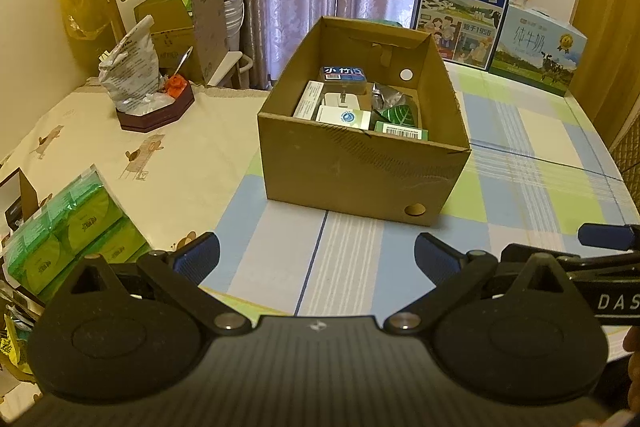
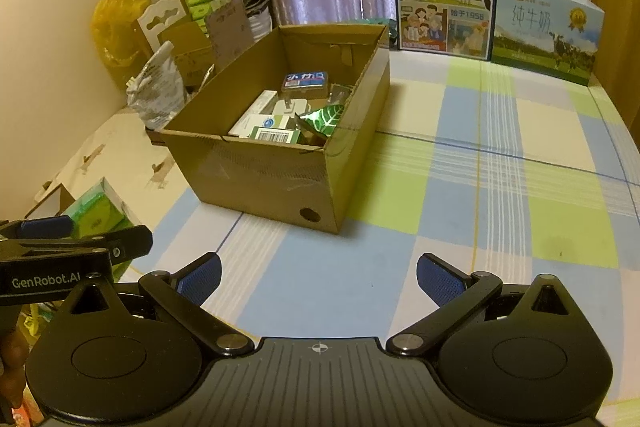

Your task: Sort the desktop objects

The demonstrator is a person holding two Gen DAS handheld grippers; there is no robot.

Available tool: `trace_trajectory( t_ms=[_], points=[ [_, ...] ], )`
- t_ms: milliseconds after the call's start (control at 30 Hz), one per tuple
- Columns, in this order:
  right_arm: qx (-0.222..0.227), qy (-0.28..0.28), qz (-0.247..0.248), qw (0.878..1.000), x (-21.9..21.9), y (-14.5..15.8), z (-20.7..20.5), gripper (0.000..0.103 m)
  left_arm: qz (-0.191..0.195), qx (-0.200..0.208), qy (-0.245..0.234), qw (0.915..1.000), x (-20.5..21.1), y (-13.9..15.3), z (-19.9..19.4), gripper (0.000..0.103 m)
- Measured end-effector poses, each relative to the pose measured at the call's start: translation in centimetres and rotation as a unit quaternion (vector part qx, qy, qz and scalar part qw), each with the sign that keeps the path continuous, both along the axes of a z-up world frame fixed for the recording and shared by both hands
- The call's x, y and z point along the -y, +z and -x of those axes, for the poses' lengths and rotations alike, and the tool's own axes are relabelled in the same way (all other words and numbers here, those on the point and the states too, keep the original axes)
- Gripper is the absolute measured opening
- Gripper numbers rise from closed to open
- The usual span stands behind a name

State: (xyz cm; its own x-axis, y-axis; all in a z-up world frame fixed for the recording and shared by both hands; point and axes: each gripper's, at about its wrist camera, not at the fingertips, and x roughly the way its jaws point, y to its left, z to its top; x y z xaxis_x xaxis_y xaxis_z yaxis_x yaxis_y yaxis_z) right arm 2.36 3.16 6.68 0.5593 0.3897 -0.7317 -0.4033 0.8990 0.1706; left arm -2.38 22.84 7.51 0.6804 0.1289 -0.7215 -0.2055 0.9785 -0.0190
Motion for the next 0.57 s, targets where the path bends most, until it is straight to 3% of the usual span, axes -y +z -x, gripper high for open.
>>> trace_trajectory(
  t_ms=[567],
  points=[
    [-0.007,0.001,0.004,1.000,-0.18,-0.52,-0.15,0.101,-0.001,-0.001,0.002,1.0000,0.12,-0.61,-0.10,0.102]
  ],
)
